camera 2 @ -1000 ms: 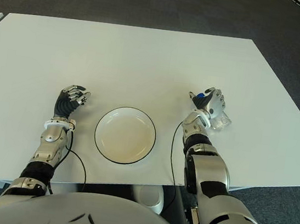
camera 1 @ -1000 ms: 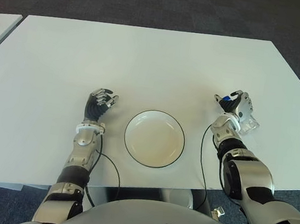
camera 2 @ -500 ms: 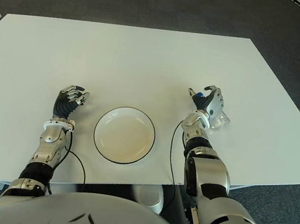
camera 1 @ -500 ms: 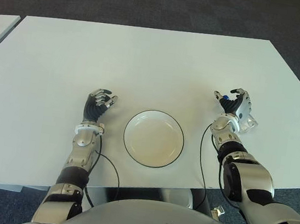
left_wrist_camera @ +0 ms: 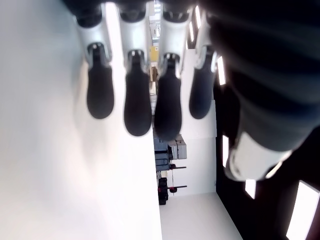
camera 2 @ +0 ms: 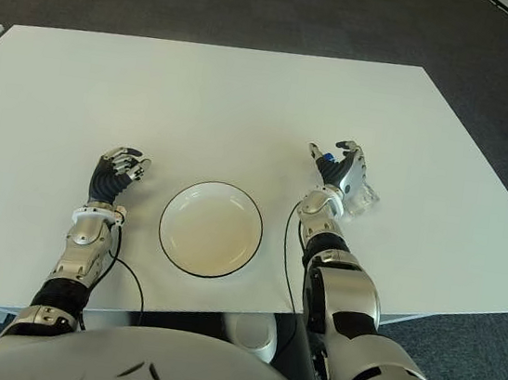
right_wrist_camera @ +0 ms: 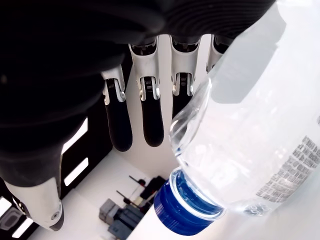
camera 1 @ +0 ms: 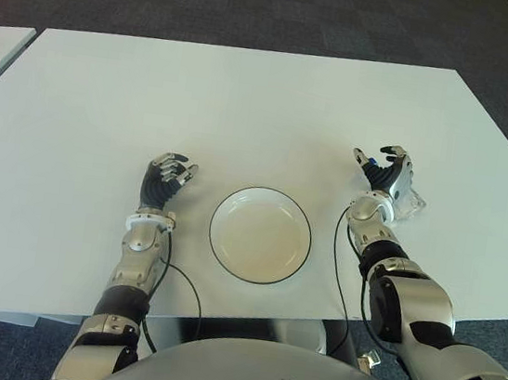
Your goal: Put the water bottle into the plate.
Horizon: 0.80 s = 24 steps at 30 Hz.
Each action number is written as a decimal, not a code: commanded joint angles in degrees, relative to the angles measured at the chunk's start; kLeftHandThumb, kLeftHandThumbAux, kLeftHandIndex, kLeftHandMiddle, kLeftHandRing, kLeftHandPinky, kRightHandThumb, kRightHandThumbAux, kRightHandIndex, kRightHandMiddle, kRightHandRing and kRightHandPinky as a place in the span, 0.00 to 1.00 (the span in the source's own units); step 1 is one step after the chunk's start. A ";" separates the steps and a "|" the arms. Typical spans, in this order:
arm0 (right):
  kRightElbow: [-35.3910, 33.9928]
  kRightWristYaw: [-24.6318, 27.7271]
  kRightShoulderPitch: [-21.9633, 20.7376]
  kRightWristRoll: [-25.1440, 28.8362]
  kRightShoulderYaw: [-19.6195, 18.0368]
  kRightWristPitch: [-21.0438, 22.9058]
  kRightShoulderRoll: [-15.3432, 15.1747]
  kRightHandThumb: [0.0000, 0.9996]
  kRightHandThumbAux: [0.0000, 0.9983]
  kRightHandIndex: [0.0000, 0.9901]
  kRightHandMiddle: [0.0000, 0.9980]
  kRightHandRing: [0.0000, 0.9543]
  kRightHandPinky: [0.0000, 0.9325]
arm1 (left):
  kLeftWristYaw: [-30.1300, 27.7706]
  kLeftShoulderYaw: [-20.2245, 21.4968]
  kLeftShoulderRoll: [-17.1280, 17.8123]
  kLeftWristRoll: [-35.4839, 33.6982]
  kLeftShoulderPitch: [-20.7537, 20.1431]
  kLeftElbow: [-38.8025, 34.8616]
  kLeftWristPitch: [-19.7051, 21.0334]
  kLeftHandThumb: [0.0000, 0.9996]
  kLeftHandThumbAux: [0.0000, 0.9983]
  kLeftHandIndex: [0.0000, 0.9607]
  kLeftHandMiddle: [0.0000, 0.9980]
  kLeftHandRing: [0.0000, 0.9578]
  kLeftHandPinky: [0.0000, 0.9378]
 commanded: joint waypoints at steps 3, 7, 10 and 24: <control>4.16 2.51 5.87 3.72 -0.37 1.42 3.97 0.85 0.68 0.40 0.54 0.88 0.90 | 0.51 -0.04 -0.19 0.03 1.76 0.47 2.61 0.70 0.71 0.45 0.63 0.65 0.63; 2.73 0.65 6.12 1.30 2.31 0.33 2.87 0.84 0.68 0.40 0.54 0.87 0.89 | 0.33 0.12 -0.19 -0.31 1.81 0.37 3.09 0.70 0.71 0.45 0.63 0.64 0.62; 1.15 -1.13 6.60 -0.54 4.65 -0.22 2.11 0.84 0.68 0.40 0.54 0.87 0.89 | 0.22 0.22 -0.20 -0.51 1.76 0.35 3.44 0.71 0.71 0.45 0.63 0.64 0.62; -23.88 5.27 12.34 -9.09 14.68 12.93 -3.19 0.82 0.68 0.42 0.51 0.63 0.63 | 0.20 0.16 -0.71 -0.88 1.71 -0.02 3.91 0.71 0.71 0.45 0.63 0.64 0.62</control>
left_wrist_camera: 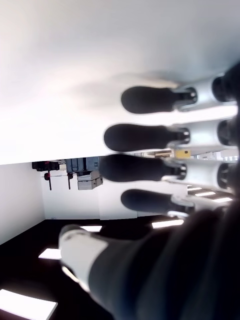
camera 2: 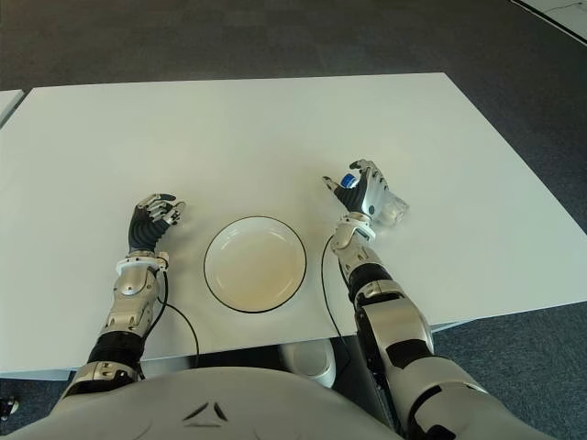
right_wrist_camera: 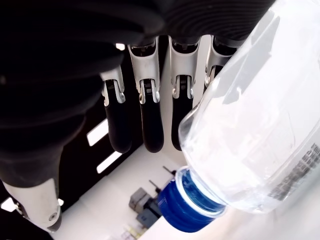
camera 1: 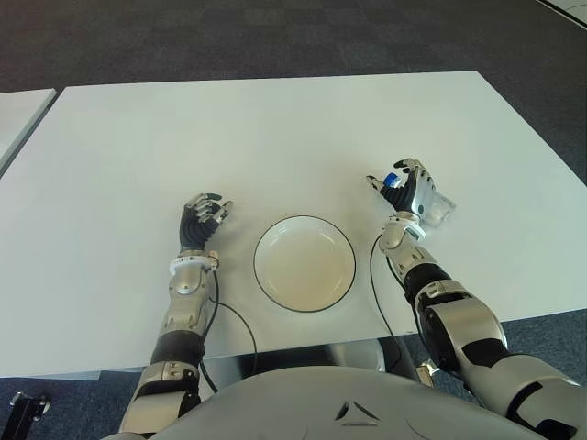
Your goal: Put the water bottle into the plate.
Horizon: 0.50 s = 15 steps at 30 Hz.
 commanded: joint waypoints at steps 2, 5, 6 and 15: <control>-19.07 10.67 8.51 -1.98 1.95 11.36 -1.65 0.75 0.69 0.42 0.44 0.47 0.48 | 0.24 -0.21 -0.74 -0.28 1.61 1.24 2.68 0.71 0.71 0.45 0.63 0.63 0.62; -29.54 15.46 12.03 -3.79 2.10 16.58 -2.62 0.73 0.70 0.42 0.39 0.41 0.42 | 0.41 -0.38 -0.93 -0.13 1.63 1.12 2.70 0.71 0.71 0.45 0.63 0.63 0.62; -32.24 16.81 12.89 -4.41 2.16 18.00 -2.91 0.70 0.60 0.36 0.36 0.37 0.39 | 0.44 -0.40 -0.97 -0.12 1.63 1.10 2.71 0.71 0.71 0.45 0.63 0.63 0.62; -43.25 22.82 16.18 -11.47 3.05 24.52 -6.67 0.60 0.42 0.08 0.11 0.14 0.23 | 0.79 -0.63 -1.54 -0.01 1.38 1.61 2.49 0.71 0.71 0.45 0.63 0.64 0.63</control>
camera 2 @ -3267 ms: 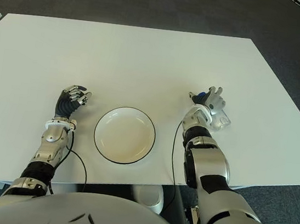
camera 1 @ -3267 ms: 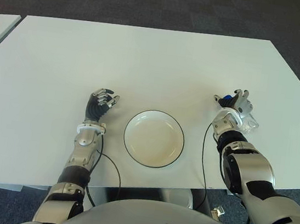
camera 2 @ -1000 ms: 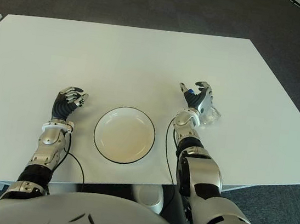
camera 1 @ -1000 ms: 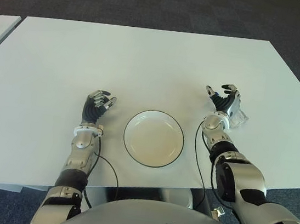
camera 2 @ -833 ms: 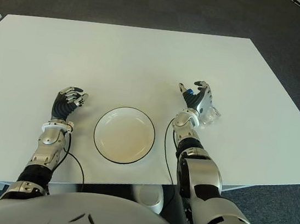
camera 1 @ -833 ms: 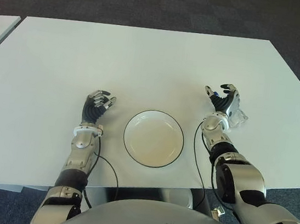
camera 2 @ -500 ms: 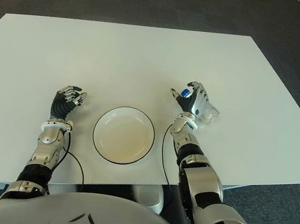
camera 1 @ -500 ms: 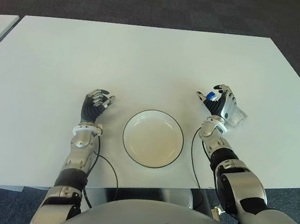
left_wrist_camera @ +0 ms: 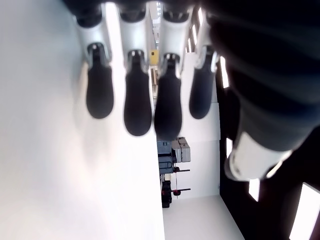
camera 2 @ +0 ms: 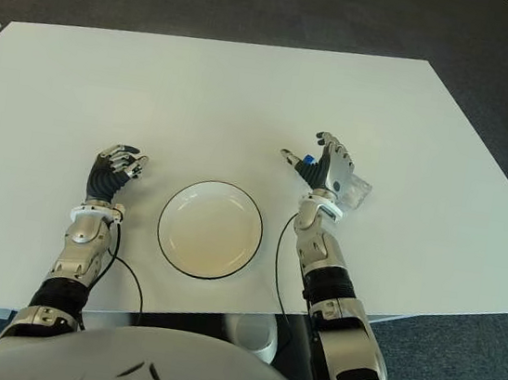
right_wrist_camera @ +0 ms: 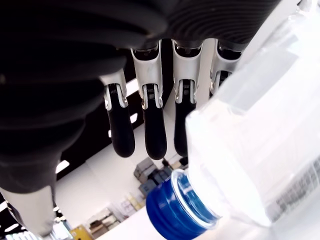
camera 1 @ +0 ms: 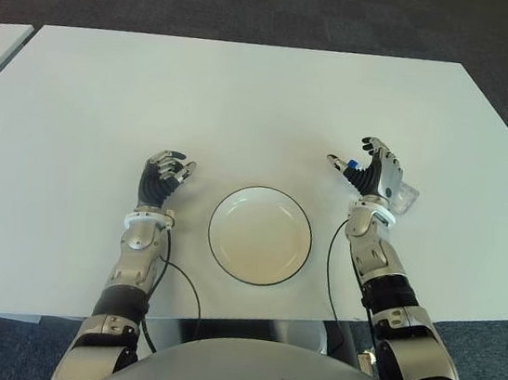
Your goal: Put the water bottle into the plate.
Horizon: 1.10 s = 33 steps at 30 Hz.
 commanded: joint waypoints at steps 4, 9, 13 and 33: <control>-10.96 5.90 4.77 -5.34 0.62 4.72 -4.72 0.60 0.41 0.02 0.02 0.05 0.16 | 1.10 -0.54 -1.20 0.48 1.40 2.14 1.94 0.71 0.71 0.45 0.63 0.63 0.61; -19.09 8.39 8.19 -5.71 -0.64 4.18 -6.65 0.61 0.37 0.00 0.00 0.01 0.02 | 1.52 -0.80 -1.46 0.84 1.52 1.67 2.64 0.71 0.71 0.45 0.63 0.64 0.63; -22.60 9.85 9.46 -5.63 -1.63 4.18 -7.30 0.61 0.35 0.00 0.00 0.00 0.01 | 1.48 -0.74 -1.65 0.46 1.62 1.18 3.40 0.71 0.71 0.45 0.63 0.64 0.63; -45.85 40.76 17.07 -20.79 -5.39 20.25 -13.32 0.61 0.21 0.00 0.00 0.00 0.00 | 2.38 -0.69 -2.83 0.53 1.36 1.01 3.78 0.71 0.71 0.45 0.62 0.64 0.62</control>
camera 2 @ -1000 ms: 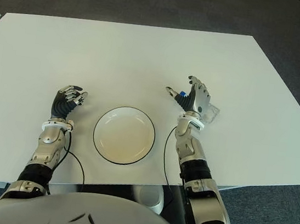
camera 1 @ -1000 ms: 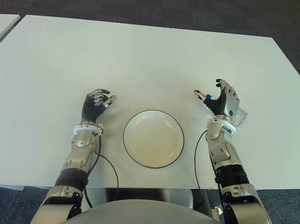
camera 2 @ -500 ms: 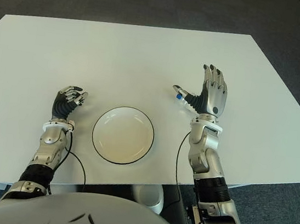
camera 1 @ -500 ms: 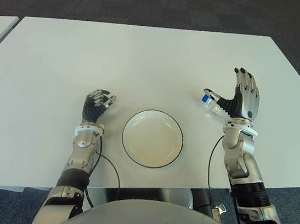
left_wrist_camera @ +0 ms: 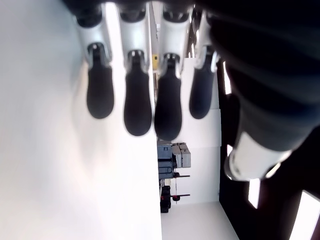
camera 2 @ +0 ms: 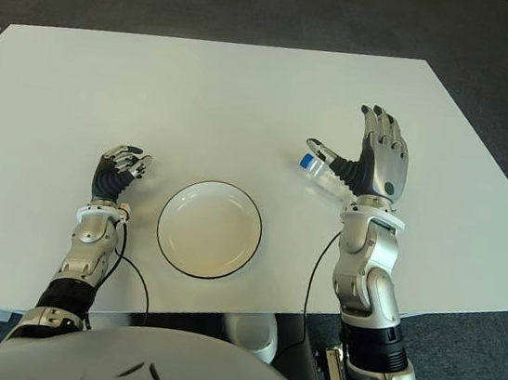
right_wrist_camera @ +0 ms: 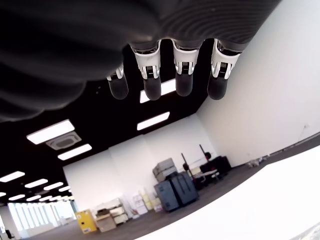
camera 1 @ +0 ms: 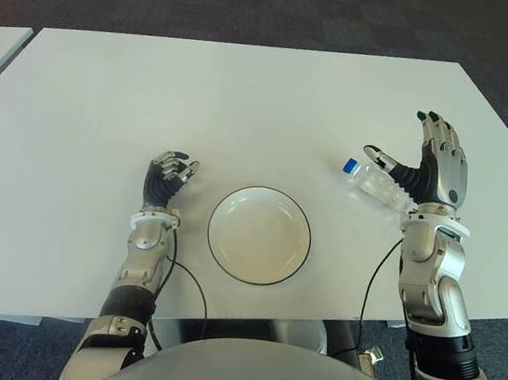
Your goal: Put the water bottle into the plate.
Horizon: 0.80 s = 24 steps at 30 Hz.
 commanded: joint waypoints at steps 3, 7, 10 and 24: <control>-1.21 14.12 0.52 -8.62 0.77 5.27 -3.79 0.59 0.21 0.00 0.00 0.00 0.00 | 0.50 -0.44 -0.76 0.19 1.38 2.28 1.80 0.71 0.71 0.45 0.62 0.64 0.62; 8.09 17.18 -3.67 -10.80 3.19 4.04 -5.44 0.56 0.19 0.00 0.00 0.00 0.00 | 0.33 -0.43 -0.78 0.11 1.35 2.45 1.24 0.71 0.71 0.45 0.63 0.64 0.63; 9.71 18.60 -4.17 -11.65 4.27 3.67 -5.71 0.55 0.18 0.00 0.00 0.00 0.00 | 0.04 -0.34 -0.78 -0.17 1.38 2.48 1.14 0.71 0.71 0.45 0.63 0.64 0.63; 18.93 17.10 -6.15 -10.13 8.93 1.25 -3.44 0.55 0.16 0.00 0.00 0.00 0.00 | -0.15 0.03 -0.36 -0.23 1.70 2.53 0.59 0.71 0.71 0.45 0.61 0.62 0.61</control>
